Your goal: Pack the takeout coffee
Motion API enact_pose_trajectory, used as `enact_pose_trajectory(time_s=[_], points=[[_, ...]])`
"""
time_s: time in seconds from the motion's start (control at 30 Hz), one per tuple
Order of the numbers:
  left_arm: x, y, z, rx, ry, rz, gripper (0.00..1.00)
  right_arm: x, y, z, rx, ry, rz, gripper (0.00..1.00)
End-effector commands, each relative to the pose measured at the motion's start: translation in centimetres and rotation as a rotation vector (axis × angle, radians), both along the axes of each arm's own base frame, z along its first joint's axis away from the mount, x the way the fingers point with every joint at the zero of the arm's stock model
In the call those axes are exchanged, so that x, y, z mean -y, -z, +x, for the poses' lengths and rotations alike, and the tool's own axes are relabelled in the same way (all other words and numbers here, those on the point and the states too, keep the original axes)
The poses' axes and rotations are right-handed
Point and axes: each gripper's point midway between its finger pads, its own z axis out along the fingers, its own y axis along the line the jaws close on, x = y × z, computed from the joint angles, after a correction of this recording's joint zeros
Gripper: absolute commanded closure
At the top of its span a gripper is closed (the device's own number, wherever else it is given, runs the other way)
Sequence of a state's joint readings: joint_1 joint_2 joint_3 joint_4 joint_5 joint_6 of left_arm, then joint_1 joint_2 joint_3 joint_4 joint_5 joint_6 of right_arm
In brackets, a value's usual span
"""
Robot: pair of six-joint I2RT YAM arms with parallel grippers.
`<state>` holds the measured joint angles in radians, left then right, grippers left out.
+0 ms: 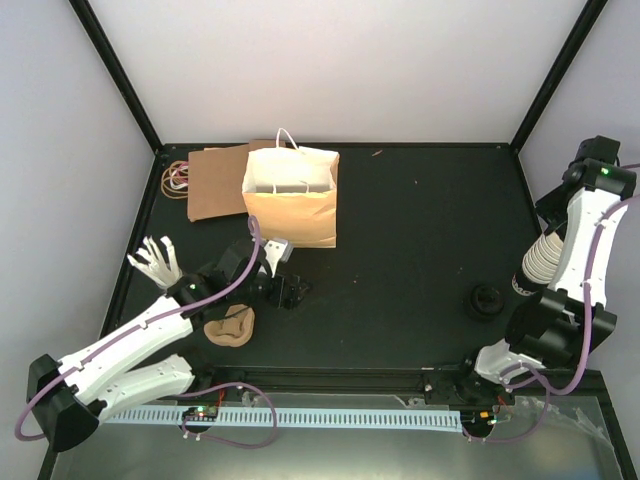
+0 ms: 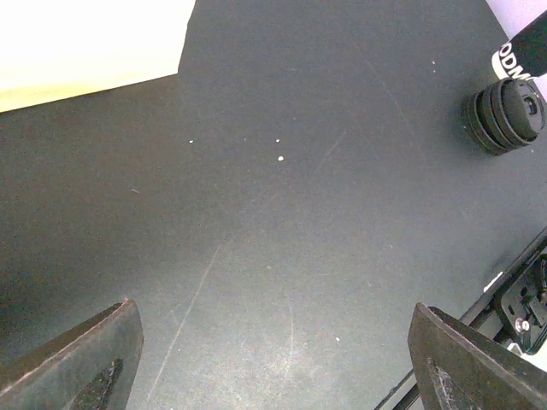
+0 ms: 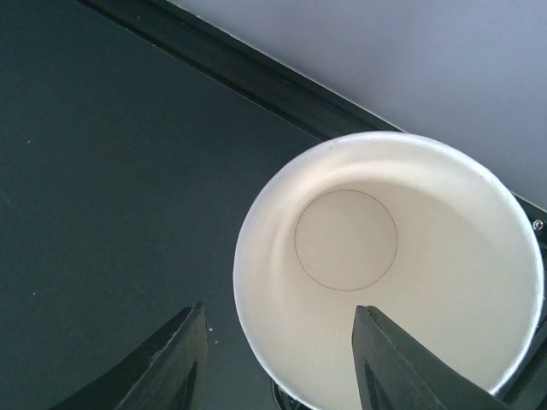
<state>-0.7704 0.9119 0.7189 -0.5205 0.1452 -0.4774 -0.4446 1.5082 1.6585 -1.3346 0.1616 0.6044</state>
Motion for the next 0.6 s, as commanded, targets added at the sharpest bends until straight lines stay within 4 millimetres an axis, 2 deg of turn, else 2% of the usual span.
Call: enact_pose_trajectory(time_s=[0.0, 0.33, 0.47, 0.57], points=[[0.07, -2.19, 0.13, 0.052, 0.008, -0.019, 0.12, 0.41, -0.38, 0.74, 0.006, -0.009, -0.005, 0.51], [-0.07, -2.19, 0.17, 0.057, 0.001, -0.018, 0.12, 1.16, 0.27, 0.76, -0.035, 0.009, -0.025, 0.51], [0.07, -2.09, 0.3, 0.056, 0.004, -0.014, 0.12, 1.19, 0.38, 0.79, -0.037, 0.01, -0.026, 0.54], [0.15, -2.02, 0.4, 0.056, 0.005, -0.01, 0.12, 1.29, 0.26, 0.82, -0.036, 0.014, -0.032, 0.59]])
